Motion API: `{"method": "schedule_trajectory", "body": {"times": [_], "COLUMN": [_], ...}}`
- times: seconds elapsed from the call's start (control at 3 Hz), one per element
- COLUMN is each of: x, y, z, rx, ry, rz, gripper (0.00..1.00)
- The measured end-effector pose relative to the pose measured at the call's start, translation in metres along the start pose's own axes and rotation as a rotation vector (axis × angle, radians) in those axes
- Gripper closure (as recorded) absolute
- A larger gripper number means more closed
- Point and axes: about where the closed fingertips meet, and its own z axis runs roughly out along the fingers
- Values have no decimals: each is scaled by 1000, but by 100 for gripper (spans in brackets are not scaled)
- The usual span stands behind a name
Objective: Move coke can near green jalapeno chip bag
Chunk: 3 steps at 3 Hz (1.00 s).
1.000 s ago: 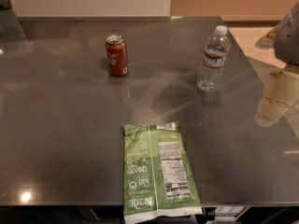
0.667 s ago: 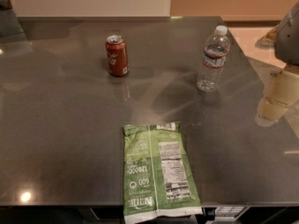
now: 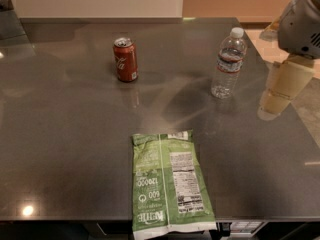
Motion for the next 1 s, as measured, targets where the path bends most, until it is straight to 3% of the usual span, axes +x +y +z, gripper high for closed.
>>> {"method": "schedule_trajectory", "body": {"times": [1.0], "x": [-110], "y": [-61], "z": [14], "rx": [7], "ry": [-121], "rz": [-63], "gripper": [0]}}
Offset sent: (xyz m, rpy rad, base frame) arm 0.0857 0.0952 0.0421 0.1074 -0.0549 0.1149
